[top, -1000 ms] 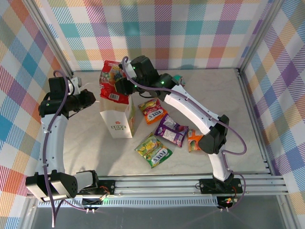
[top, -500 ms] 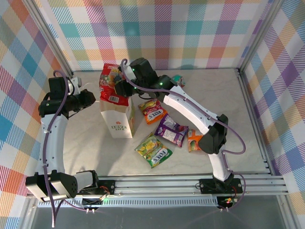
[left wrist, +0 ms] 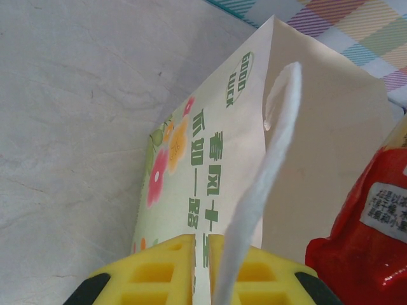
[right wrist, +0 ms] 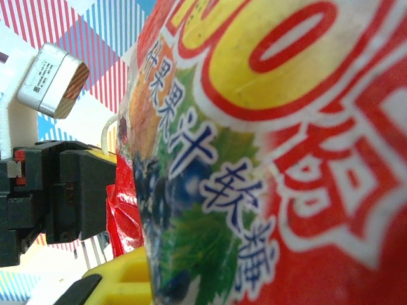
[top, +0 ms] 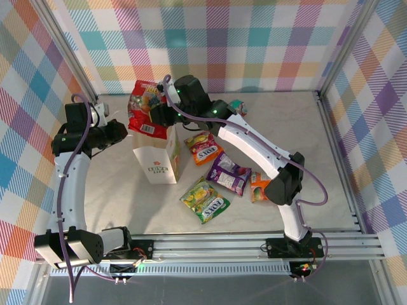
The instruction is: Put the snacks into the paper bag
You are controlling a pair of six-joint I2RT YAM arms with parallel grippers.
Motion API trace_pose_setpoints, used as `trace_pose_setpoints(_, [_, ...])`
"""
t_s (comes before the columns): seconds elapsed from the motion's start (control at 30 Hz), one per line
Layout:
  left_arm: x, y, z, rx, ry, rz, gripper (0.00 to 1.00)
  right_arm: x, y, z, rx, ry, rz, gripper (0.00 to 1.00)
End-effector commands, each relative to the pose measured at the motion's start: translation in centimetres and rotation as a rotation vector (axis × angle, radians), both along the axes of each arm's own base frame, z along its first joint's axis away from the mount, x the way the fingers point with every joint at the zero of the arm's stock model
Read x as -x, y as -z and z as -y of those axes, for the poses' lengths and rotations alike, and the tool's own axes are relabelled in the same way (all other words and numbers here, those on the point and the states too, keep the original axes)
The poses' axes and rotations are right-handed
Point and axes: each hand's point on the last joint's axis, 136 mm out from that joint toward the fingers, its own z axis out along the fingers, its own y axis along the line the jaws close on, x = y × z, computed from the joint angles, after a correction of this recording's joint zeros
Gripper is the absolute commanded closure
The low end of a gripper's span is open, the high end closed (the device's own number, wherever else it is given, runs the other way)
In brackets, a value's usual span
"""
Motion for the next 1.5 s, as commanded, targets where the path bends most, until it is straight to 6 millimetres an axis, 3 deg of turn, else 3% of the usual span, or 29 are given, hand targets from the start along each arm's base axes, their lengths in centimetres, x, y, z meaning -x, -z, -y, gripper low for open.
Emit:
trace_pose_setpoints(0.0, [0.3,0.3,-0.3,0.003,0.003,-0.018,0.86,0.2,-4.7,-0.5,-0.120,-0.011,0.092,0.94])
trace_pose_setpoints(0.37, [0.2,0.3,-0.3,0.001,0.005,-0.019,0.86,-0.6,-2.1,0.2,-0.057,0.043,0.092,0.94])
trace_pose_setpoints(0.6, [0.3,0.2,-0.3,-0.003,0.007,-0.017,0.86,-0.7,-1.8,0.4,-0.046,0.053,0.091,0.94])
trace_pose_setpoints(0.8, [0.2,0.4,-0.4,-0.007,0.005,-0.023,0.87,-0.3,-2.3,1.2,-0.015,0.039,0.140,0.94])
trace_pose_setpoints(1.2, [-0.1,0.6,-0.7,-0.013,-0.006,-0.034,0.87,1.5,-1.4,2.2,0.094,-0.053,0.158,0.92])
trace_pose_setpoints(1.47, [-0.1,0.8,-0.8,-0.015,-0.008,-0.041,0.87,2.3,-0.6,1.1,0.093,-0.129,0.105,0.83])
